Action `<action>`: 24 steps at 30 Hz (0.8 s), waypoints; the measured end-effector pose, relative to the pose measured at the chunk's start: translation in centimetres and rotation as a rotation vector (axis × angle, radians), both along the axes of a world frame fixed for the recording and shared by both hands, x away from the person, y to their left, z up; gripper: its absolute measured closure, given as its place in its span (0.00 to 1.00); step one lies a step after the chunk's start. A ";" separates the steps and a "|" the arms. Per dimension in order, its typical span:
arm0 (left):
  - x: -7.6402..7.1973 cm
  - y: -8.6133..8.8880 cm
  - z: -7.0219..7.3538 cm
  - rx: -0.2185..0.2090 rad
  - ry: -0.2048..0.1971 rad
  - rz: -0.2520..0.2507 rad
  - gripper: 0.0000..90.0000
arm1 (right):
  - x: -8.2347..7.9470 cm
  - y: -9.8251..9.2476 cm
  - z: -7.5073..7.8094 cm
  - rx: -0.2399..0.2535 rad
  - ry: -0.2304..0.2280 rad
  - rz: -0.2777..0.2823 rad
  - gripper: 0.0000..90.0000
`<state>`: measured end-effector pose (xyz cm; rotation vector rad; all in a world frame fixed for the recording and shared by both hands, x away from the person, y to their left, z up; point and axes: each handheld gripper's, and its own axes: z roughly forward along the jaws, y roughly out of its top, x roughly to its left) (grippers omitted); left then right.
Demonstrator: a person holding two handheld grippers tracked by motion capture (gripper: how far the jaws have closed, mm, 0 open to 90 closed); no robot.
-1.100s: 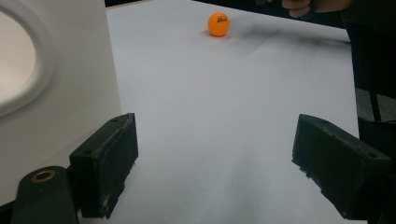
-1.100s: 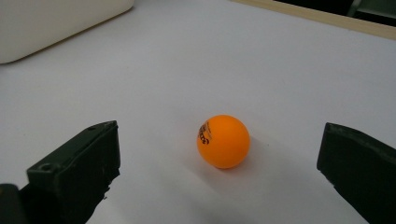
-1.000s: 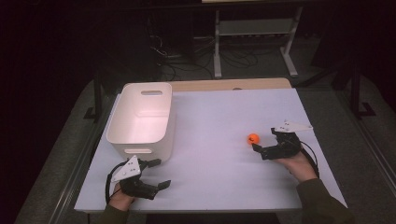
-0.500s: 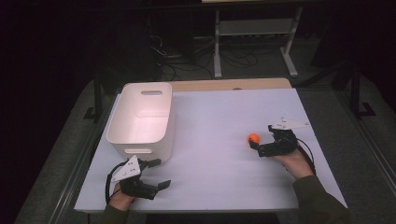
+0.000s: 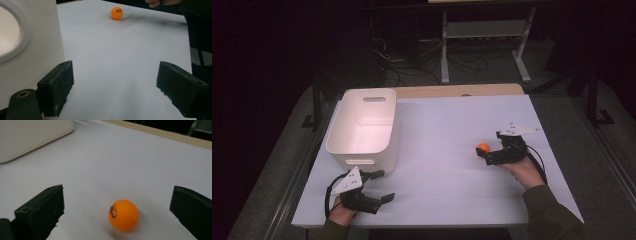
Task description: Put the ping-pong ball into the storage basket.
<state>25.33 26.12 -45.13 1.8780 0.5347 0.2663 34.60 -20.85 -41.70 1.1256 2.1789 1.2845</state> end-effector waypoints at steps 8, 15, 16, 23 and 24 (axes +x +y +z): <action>0.0 0.0 0.0 0.000 0.001 0.001 0.16 | 0.6 0.4 0.2 -0.001 -0.003 0.006 0.00; 0.0 0.0 0.0 -0.002 0.001 0.001 0.16 | 1.1 0.9 0.3 -0.003 -0.002 0.014 0.00; 0.0 0.0 0.0 -0.002 0.001 0.001 0.16 | 1.2 1.0 0.4 -0.004 -0.004 0.015 0.00; 0.0 0.0 0.0 -0.002 0.002 0.001 0.16 | 1.6 1.5 0.6 -0.002 -0.008 0.021 0.00; 0.0 0.0 0.0 -0.002 0.002 0.001 0.16 | 1.7 1.5 0.6 0.000 -0.008 0.022 0.00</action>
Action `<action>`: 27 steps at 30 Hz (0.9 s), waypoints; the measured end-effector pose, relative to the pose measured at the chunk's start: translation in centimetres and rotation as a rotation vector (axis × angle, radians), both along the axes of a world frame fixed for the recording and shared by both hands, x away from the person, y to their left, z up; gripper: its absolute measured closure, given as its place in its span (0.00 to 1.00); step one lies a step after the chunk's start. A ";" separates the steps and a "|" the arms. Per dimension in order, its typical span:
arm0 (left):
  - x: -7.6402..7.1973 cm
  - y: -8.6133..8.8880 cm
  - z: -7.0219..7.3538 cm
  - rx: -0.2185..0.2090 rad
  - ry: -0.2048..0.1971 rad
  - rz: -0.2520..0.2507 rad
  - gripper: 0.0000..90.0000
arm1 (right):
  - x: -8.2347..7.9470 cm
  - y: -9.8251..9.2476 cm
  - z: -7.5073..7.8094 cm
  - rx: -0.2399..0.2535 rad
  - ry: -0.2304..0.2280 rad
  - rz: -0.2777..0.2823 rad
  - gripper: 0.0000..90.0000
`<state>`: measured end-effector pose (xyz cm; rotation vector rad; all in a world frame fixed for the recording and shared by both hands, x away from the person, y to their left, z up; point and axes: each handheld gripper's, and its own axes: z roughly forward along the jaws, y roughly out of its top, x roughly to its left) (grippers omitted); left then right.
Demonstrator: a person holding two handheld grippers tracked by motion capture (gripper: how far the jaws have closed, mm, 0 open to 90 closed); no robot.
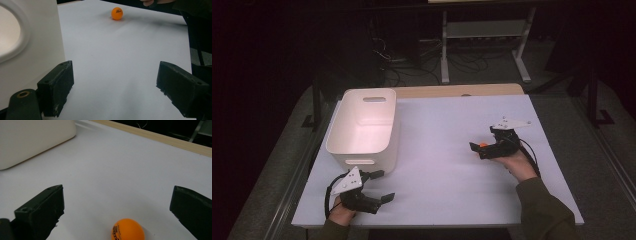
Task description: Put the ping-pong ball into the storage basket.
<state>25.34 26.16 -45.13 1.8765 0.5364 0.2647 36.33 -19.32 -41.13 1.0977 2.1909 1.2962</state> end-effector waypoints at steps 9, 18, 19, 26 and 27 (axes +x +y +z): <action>0.0 0.0 0.0 -0.002 0.000 0.001 0.16 | 0.5 0.4 0.3 0.006 -0.006 0.004 0.00; -0.1 0.0 0.0 0.001 -0.004 -0.001 0.16 | 0.5 0.2 0.3 0.014 -0.012 -0.006 0.00; -0.1 0.0 0.0 0.002 -0.004 -0.001 0.16 | 0.5 0.2 0.3 0.010 -0.010 -0.005 0.00; -0.1 0.0 0.0 0.001 -0.006 0.000 0.16 | 0.4 0.3 0.1 -0.012 -0.004 -0.003 0.00; -0.1 0.0 0.0 0.003 -0.008 -0.001 0.16 | 0.5 0.3 0.1 -0.015 -0.005 -0.002 0.00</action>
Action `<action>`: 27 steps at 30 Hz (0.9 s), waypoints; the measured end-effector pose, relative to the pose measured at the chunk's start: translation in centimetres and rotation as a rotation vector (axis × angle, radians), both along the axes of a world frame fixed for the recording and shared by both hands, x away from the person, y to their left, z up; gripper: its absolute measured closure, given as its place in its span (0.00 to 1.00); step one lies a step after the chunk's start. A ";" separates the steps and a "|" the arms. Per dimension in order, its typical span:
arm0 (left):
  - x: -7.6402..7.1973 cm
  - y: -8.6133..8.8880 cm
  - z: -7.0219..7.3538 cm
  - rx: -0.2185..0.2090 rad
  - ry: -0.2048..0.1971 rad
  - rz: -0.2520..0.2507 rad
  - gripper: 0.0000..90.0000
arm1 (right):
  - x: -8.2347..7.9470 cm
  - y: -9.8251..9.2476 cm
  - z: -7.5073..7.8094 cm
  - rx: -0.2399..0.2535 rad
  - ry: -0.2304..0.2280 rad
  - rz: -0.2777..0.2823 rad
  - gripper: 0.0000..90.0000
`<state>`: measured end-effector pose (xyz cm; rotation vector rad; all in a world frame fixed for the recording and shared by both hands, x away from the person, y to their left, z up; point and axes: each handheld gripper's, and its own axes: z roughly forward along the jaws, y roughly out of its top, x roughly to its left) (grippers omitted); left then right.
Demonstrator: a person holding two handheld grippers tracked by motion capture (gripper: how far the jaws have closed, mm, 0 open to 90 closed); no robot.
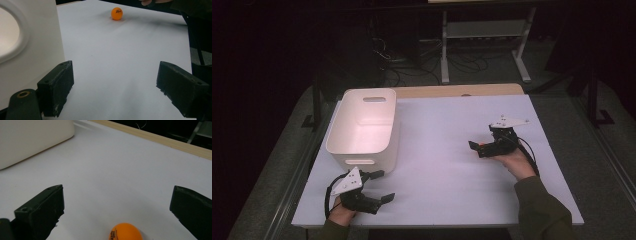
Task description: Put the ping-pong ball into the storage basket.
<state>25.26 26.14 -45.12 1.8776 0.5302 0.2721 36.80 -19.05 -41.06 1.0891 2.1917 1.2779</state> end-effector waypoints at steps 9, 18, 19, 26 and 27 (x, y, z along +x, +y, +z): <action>0.0 0.0 0.0 0.000 0.000 0.000 0.16 | 0.1 0.2 -0.4 -0.032 0.012 0.002 0.00; 0.0 0.0 0.0 0.000 -0.005 0.000 0.16 | 0.2 0.2 -0.9 -0.057 0.033 0.002 0.00; 0.0 0.0 0.0 -0.001 -0.005 0.000 0.16 | 0.2 0.2 -1.0 -0.057 0.036 0.000 0.00; 0.0 0.0 0.0 0.000 -0.005 -0.001 0.16 | 0.3 0.2 -1.6 -0.068 0.057 -0.002 0.00; 0.0 0.0 0.0 -0.001 -0.004 0.000 0.16 | 0.4 0.1 -1.7 -0.071 0.060 -0.001 0.00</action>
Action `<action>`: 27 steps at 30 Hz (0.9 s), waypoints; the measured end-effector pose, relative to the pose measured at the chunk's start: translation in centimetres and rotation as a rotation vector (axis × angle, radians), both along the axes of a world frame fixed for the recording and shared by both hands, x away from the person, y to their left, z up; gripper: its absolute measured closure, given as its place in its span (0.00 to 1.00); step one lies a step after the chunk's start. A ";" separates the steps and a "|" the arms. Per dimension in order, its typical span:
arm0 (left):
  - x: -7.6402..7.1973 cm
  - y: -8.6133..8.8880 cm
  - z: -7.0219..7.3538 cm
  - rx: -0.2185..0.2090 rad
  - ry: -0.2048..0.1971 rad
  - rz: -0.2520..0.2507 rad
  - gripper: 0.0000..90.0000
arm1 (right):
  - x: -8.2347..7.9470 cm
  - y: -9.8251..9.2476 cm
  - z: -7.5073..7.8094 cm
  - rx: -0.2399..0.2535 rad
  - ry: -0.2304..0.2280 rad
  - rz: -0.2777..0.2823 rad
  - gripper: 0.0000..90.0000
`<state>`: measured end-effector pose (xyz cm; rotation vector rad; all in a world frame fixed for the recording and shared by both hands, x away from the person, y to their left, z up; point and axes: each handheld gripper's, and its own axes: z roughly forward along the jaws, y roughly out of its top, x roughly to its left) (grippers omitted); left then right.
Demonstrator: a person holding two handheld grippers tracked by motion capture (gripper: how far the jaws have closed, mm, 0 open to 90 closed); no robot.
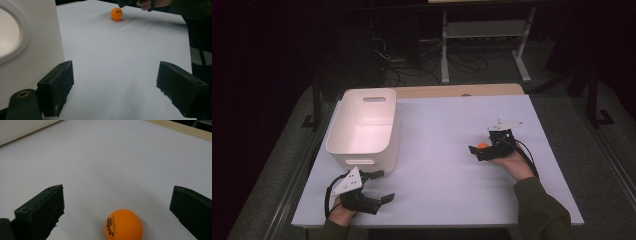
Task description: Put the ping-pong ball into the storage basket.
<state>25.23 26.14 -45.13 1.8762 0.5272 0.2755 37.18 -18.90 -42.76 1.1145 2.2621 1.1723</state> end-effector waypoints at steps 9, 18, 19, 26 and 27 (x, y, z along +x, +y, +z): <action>0.0 0.0 0.0 0.000 0.000 -0.001 0.16 | 0.2 0.1 -0.7 -0.021 0.030 -0.001 0.00; 0.0 0.0 0.0 0.000 0.001 0.000 0.16 | 0.5 0.2 -1.3 -0.037 0.056 -0.003 0.00; 0.0 0.0 0.0 0.000 0.001 0.000 0.16 | 0.5 0.2 -1.4 -0.037 0.061 -0.005 0.00; 0.0 0.0 0.0 -0.001 0.001 0.000 0.16 | 0.6 0.2 -1.8 -0.052 0.088 -0.007 0.00; 0.0 0.0 0.0 -0.001 0.001 0.000 0.16 | 0.6 0.2 -1.9 -0.053 0.091 -0.007 0.00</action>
